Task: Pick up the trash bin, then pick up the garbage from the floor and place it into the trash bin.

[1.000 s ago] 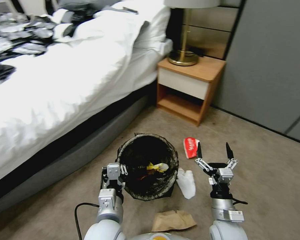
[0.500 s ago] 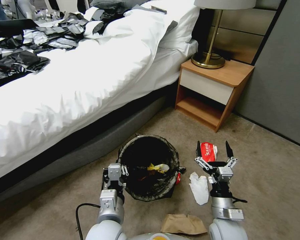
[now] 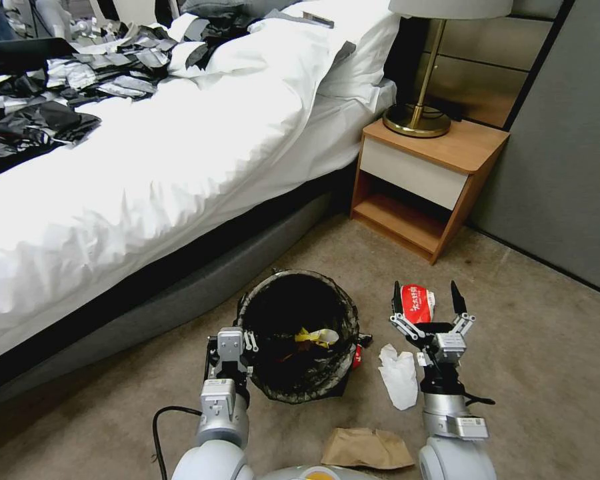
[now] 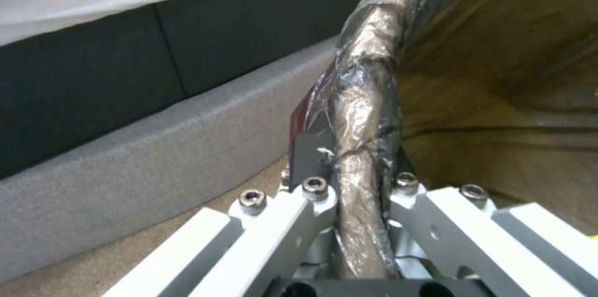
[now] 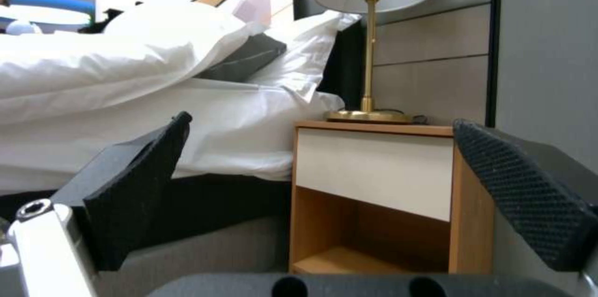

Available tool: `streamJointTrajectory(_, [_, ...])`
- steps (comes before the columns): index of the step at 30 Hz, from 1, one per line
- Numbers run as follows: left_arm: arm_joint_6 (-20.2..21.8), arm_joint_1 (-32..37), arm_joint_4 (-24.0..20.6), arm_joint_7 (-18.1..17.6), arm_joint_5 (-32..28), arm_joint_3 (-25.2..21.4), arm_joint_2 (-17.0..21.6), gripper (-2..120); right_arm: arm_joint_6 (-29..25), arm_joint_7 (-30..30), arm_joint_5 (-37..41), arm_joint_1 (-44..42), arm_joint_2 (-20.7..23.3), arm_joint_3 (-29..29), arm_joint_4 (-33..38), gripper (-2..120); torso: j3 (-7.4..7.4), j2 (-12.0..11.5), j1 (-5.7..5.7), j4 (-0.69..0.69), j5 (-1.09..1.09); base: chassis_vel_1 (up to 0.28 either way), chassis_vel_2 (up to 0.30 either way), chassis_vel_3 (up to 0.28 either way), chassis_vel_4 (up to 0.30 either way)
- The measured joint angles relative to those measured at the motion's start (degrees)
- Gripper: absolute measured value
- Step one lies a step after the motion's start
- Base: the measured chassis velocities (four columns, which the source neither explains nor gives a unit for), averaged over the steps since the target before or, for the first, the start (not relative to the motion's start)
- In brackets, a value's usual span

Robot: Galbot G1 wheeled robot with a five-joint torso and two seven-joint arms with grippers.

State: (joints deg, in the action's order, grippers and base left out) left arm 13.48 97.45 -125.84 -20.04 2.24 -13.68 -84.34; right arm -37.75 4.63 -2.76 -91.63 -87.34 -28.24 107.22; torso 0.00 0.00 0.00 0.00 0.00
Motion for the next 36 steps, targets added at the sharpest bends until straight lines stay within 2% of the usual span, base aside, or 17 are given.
streamJointTrajectory(36, [0.0,0.21,-0.05,0.13,0.32,-0.02,-0.19,0,-0.27,-0.02,0.0,0.04,-0.28,-0.21,-0.41,100,0.0,0.0,0.0,0.0,0.0,0.0,0.0,0.0,0.0])
